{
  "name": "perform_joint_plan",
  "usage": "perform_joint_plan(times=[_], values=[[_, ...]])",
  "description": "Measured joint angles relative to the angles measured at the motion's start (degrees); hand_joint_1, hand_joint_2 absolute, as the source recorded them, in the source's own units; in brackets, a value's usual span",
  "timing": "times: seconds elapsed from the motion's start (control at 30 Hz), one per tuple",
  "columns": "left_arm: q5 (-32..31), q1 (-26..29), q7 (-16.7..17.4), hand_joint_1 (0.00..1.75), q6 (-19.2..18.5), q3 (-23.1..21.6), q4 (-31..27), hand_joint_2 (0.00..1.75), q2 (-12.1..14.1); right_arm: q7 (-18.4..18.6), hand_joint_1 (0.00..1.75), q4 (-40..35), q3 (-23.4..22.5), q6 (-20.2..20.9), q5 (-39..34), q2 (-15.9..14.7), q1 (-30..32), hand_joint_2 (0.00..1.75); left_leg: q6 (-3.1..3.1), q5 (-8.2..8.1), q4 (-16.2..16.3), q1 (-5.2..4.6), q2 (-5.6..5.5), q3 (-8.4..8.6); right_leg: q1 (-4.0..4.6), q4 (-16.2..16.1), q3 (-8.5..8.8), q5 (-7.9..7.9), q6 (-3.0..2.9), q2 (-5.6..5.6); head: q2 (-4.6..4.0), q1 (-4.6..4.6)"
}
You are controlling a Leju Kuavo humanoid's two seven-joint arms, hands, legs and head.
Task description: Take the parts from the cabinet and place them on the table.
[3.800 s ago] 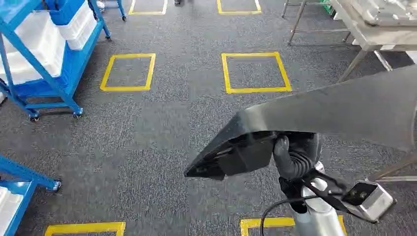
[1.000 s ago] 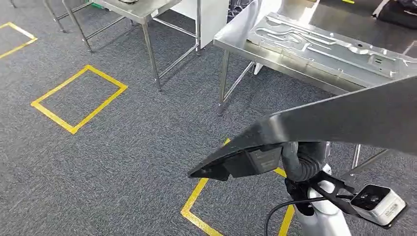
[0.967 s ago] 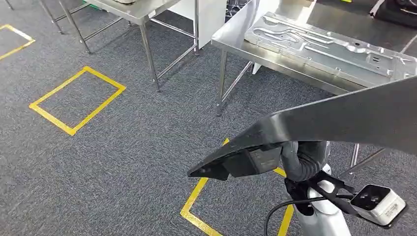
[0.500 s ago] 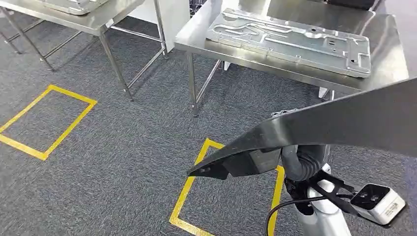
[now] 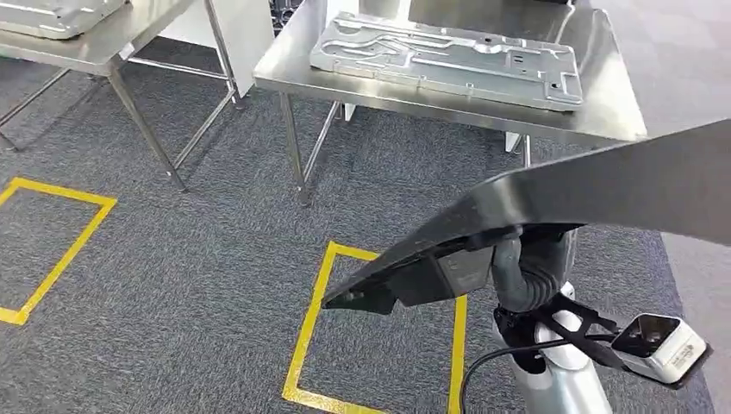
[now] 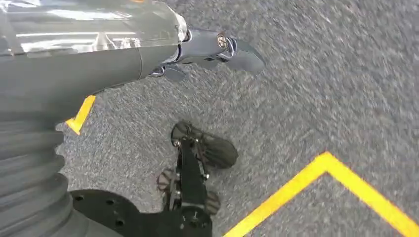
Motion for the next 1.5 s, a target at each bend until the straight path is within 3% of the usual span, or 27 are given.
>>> perform_joint_plan(times=[0.03, 0.07, 0.17, 0.2, 0.27, 0.37, 0.43, 0.5, 0.53, 0.57, 0.67, 0.7, 0.73, 0.77, 0.8, 0.87, 0.9, 0.97, 1.03, 1.07, 1.17, 1.23, 1.3, 1.37, 1.4, 1.43, 1.5], values=[[0.0, 0.0, 0.0, 0.0, 0.0, 0.1, 0.0, 1.75, 0.0, 0.0, 1.75, 0.0, 0.0, 0.1, -0.2, 0.0, -0.2, 1.75, -0.33, -0.22, 0.1, -0.13, 0.44, 0.26, 0.3, -4.2, 2.13, 0.45, -0.38, -2.92, 0.0, 0.0], [0.1, -0.1, 0.0, 0.0, 0.0, 0.2, 0.0, 1.75, 0.0, -0.1, 1.75, 0.0, 0.0, 0.1, -0.4, 0.0, -0.2, 1.75, -0.73, -0.5, 0.3, -0.65, 0.92, 0.28, 0.88, -4.6, 2.21, 0.16, -1.04, -3.78, 0.0, -0.02], [0.3, -0.1, 0.0, 0.0, -0.1, 0.3, 0.0, 1.75, 0.0, -0.2, 1.75, 0.0, 0.0, 0.2, -0.6, 0.0, 0.0, 1.75, -1.48, -0.71, 0.0, -0.74, 2.65, 0.8, 1.05, -4.4, 1.8, 0.15, -1.76, -1.36, 0.0, 0.0], [0.2, -0.2, 0.0, 0.0, -0.1, 0.3, 0.0, 1.75, 0.0, -0.2, 1.75, 0.0, 0.0, 0.2, -0.6, 0.0, 0.1, 1.75, -1.91, -1.05, 0.0, -0.71, 3.13, 1.04, 0.57, -4.8, 1.99, 0.41, -2.18, -0.56, 0.0, 0.0], [0.2, -0.1, 0.0, 0.0, -0.2, 0.3, 0.0, 1.75, 0.0, -0.2, 1.75, 0.0, 0.0, 0.1, -0.6, 0.1, 0.1, 1.75, -2.46, -3.91, 4.0, -0.14, -1.8, -0.57, 0.29, -5.0, 2.14, 0.6, -2.81, 0.56, 0.0, -0.02], [0.2, 0.2, 0.3, 0.0, 0.0, 0.3, 0.0, 1.75, 0.0, -0.2, 1.75, 0.1, 0.0, 0.4, -0.5, 0.3, 0.6, 1.75, -2.76, -9.35, 17.2, -0.16, -3.41, -7.02, 0.46, -4.9, 2.1, 0.56, -3.1, 2.72, 0.0, 0.0], [0.3, 0.3, 0.4, 0.0, -0.1, 0.3, 0.0, 1.75, 0.0, -0.2, 1.75, 0.3, 0.0, 0.7, -0.4, 0.4, 0.7, 1.75, -2.62, -7.22, 17.1, -0.16, -3.45, -7.64, 0.5, -4.7, 2.15, 0.55, -3.1, 4.33, 0.0, 0.0], [0.4, 0.1, 0.4, 0.0, -0.2, 0.3, 0.0, 1.75, 0.0, -0.2, 1.75, 0.3, 0.0, 0.9, -0.2, 0.4, 0.7, 1.75, -2.23, -1.38, 7.7, -0.14, -4.31, -3.84, 0.49, -4.4, 2.2, 0.43, -2.93, 5.96, 0.0, 0.0], [0.3, 0.1, 0.4, 0.0, -0.2, 0.4, 0.0, 1.75, 0.0, -0.2, 1.75, 0.3, 0.1, 0.9, -0.1, 0.4, 0.6, 1.75, -1.95, 0.72, 3.0, -0.06, -6.59, -1.93, 0.41, -4.2, 2.08, 0.31, -2.75, 6.55, 0.0, 0.0], [0.3, 0.1, 0.4, 0.0, -0.2, 0.4, 0.0, 1.75, 0.1, -0.2, 1.75, 0.3, 0.1, 0.9, -0.1, 0.5, 0.6, 1.75, -1.55, -0.32, 1.4, 0.08, -8.43, -1.38, 0.68, -3.9, 1.76, 0.26, -2.44, 7.15, 0.0, 0.0], [0.3, 0.0, 0.4, 0.0, -0.3, 0.4, 0.0, 1.75, 0.1, -0.2, 1.75, 0.3, 0.1, 0.9, -0.1, 0.7, 0.6, 1.75, -0.77, -0.03, 1.5, -0.39, -6.96, -1.24, 0.09, -4.3, 1.31, 0.82, -1.29, 8.82, 0.0, -0.02], [0.4, -0.2, 0.4, 0.0, -0.6, 0.4, 0.0, 1.75, 0.0, -0.2, 1.75, 0.3, 0.1, 0.8, -0.1, 0.7, 0.6, 1.75, -0.23, 0.34, 0.9, 0.09, -6.35, -1.09, 0.47, -4.4, 1.2, 0.92, -0.85, 9.38, 0.0, 0.0], [0.4, -0.3, 0.3, 0.0, -0.7, 0.4, 0.0, 1.75, -0.1, -0.2, 1.75, 0.3, 0.0, 0.8, -0.1, 0.6, 0.8, 1.75, 0.18, 0.66, 0.4, 0.29, -5.49, -0.86, 0.38, -3.8, 1.24, 0.43, -0.78, 7.42, 0.0, 0.0], [0.4, -0.3, 0.3, 0.0, -0.8, 0.4, 0.0, 1.75, -0.1, -0.2, 1.75, 0.2, 0.0, 0.8, 0.0, 0.6, 0.6, 1.75, 0.44, 0.71, 0.2, 0.22, -5.05, -0.72, 0.68, -1.8, 0.32, -1.11, -0.41, 4.2, 0.0, 0.02], [0.4, -0.1, 0.3, 0.0, -0.9, 0.4, 0.0, 1.75, -0.1, -0.2, 1.75, 0.2, 0.0, 0.8, 0.1, 0.6, 0.5, 1.75, 0.67, 0.69, 0.2, 0.12, -4.47, -0.76, 0.54, 2.2, -1.67, -3.48, -0.08, 2.68, 0.0, 0.0], [0.5, 0.1, 0.3, 0.0, -1.5, 0.5, 0.0, 1.75, 0.0, -0.2, 1.75, 0.2, 0.0, 0.6, 1.1, 0.7, 0.7, 1.75, 0.73, 0.62, 0.2, 0.03, -3.41, -0.83, 0.18, 10.9, -5.91, -7.1, 0.38, 1.85, 0.0, 0.0], [0.6, 0.1, 0.3, 0.0, -1.9, 0.6, 0.0, 1.75, 0.0, -0.2, 1.75, 0.2, 0.0, 0.5, 1.6, 0.7, 0.8, 1.75, 0.74, 0.59, 0.3, 0.03, -2.97, -0.87, 0.02, 13.0, -6.91, -7.39, 0.54, 1.73, 0.0, 0.0], [0.7, 0.0, 0.3, 0.0, -2.1, 0.6, 0.0, 1.75, 0.0, -0.2, 1.75, 0.2, 0.0, 0.2, 2.0, 0.6, 0.8, 1.75, 0.61, 0.5, 0.3, 0.04, -2.38, -0.74, -0.2, 8.8, -4.56, -4.27, 0.62, 1.55, 0.0, 0.0], [0.7, -0.1, 0.3, 0.0, -2.1, 0.6, 0.0, 1.75, 0.0, -0.2, 1.75, 0.1, -0.1, -0.1, 2.0, 0.6, 0.8, 1.75, 0.3, 0.31, 0.3, 0.04, -2.16, -0.39, -0.2, -1.7, 1.28, 0.21, 0.19, 0.94, 0.0, 0.0], [0.7, -0.1, 0.3, 0.0, -2.1, 0.6, 0.0, 1.75, 0.0, -0.2, 1.75, 0.1, -0.1, -0.2, 2.0, 0.6, 0.7, 1.75, -0.04, 0.18, 0.3, -0.16, -2.11, -0.37, 0.1, -4.7, 2.78, -0.33, -0.32, 0.05, 0.0, 0.0], [0.7, -0.1, 0.2, 0.0, -2.1, 0.6, 0.0, 1.75, 0.2, -0.2, 1.75, 0.0, -0.1, -0.3, 2.3, 0.6, 0.8, 1.75, -1.12, 0.07, 0.3, -0.34, -1.97, -0.31, 0.64, -4.5, 2.49, -0.16, -1.24, 0.68, 0.0, 0.0], [0.6, -0.1, 0.2, 0.0, -2.1, 0.6, 0.0, 1.75, 0.2, -0.2, 1.75, -0.2, -0.2, -0.3, 2.4, 0.7, 0.9, 1.75, -1.87, -0.46, 0.6, -0.1, -2.07, -0.34, 0.04, -5.3, 2.92, 0.3, -2.15, 0.94, 0.0, 0.0], [0.5, -0.1, 0.1, 0.0, -2.2, 0.6, 0.0, 1.75, 0.2, -0.2, 1.75, -0.4, -0.2, -0.3, 2.5, 0.7, 0.7, 1.75, -2.24, -3.99, 6.2, -0.07, -3.09, -2.72, 0.08, -5.4, 3.06, 0.26, -2.7, 1.08, 0.0, 0.0], [0.5, 0.0, 0.1, 0.0, -2.1, 0.6, 0.0, 1.75, 0.2, -0.2, 1.75, -0.3, -0.2, -0.3, 2.7, 0.7, 0.9, 1.75, -2.61, -8.13, 16.1, -0.07, -3.43, -7.58, 0.22, -5.4, 3.08, 0.14, -2.89, 1.38, 0.0, 0.0], [0.5, 0.1, 0.1, 0.0, -2.1, 0.6, 0.0, 1.75, 0.2, -0.2, 1.75, -0.3, -0.2, -0.3, 2.8, 0.7, 1.0, 1.75, -2.68, -8.41, 18.9, -0.07, -3.43, -9.13, 0.27, -5.4, 3.13, 0.11, -2.94, 1.56, 0.0, 0.0], [0.5, 0.1, 0.1, 0.0, -2.1, 0.6, 0.0, 1.75, 0.2, -0.2, 1.75, -0.3, -0.2, -0.3, 2.8, 0.8, 1.1, 1.75, -2.66, -7.44, 18.7, -0.07, -3.44, -9.27, 0.27, -5.4, 3.25, 0.06, -2.96, 1.76, 0.0, 0.0], [0.5, 0.1, 0.1, 0.0, -2.1, 0.6, 0.0, 1.75, 0.2, -0.2, 1.75, -0.3, -0.2, -0.2, 2.8, 0.8, 1.1, 1.75, -2.42, -2.13, 10.8, -0.06, -3.44, -5.92, 0.25, -5.3, 3.67, -0.21, -2.79, 2.21, 0.0, 0.0]])
